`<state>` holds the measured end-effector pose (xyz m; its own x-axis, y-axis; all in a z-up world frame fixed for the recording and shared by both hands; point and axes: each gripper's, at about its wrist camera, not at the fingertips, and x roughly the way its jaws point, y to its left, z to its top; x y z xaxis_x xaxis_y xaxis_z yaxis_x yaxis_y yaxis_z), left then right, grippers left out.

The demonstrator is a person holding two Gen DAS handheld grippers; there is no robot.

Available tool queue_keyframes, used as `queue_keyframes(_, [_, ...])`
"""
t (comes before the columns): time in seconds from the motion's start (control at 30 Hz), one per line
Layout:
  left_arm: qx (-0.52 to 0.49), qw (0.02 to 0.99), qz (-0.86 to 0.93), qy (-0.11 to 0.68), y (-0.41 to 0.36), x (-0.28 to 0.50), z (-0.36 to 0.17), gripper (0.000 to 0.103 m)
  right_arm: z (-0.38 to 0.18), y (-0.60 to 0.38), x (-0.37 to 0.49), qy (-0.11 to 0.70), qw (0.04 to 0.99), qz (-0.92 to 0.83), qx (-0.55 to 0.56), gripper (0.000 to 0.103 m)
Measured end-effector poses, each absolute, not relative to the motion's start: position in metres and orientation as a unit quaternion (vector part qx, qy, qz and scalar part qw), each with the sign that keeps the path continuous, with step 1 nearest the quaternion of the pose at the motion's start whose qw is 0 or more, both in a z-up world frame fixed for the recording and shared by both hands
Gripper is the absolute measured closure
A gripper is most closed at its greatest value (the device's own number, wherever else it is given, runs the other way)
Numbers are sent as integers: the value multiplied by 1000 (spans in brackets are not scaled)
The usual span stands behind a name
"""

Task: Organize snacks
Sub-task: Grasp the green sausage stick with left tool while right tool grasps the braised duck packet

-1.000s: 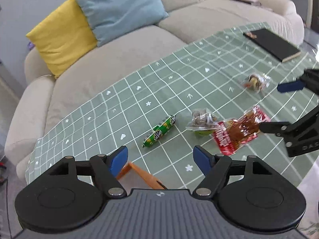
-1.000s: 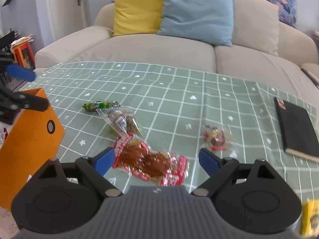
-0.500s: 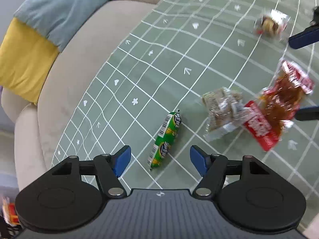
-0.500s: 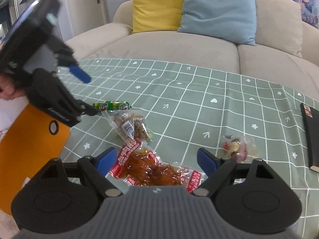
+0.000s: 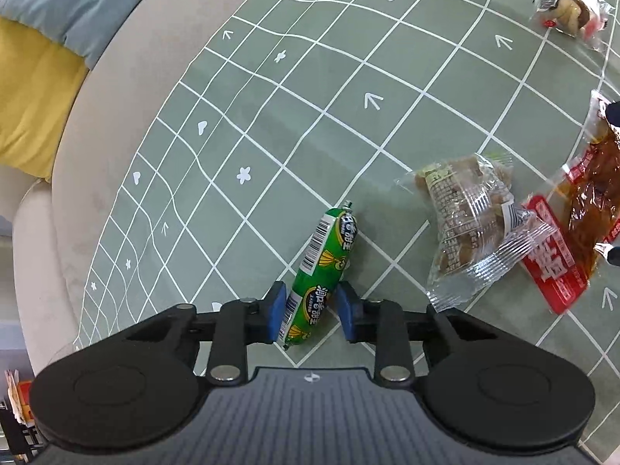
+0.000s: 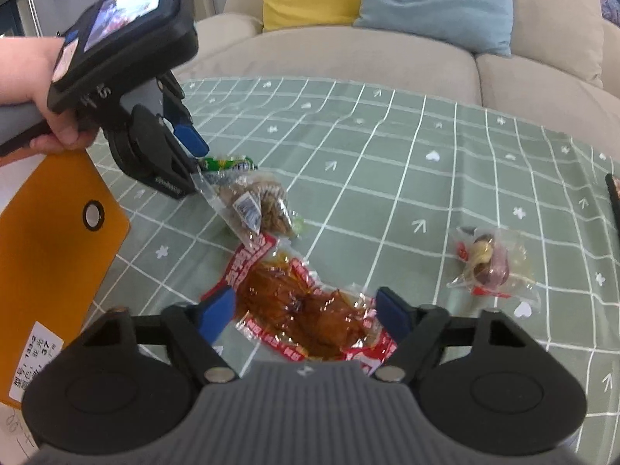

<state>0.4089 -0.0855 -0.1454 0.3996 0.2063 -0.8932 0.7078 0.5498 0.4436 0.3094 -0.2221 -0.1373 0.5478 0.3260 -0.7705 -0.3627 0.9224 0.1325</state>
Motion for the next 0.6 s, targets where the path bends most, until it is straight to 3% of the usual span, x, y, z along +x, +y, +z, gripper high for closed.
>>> queue_keyframes(0.1, [454,705,-176,515,-89,407,-148,74,-140,-222,308,434,880,189,-30,34])
queue_keyframes(0.27, [471,696,-171,514,-94,394,-151,77,-139,-224,307,440,880,174,-42,60])
queue_keyframes(0.43, [465,695,-178,518,-97,377,-147,77,-137,-227,304,444,880,168,-33,72])
queue_keyframes(0.6, [430,702,-191,534,-95,355,-140,78,-133,-227,298,448,879,159,-34,92])
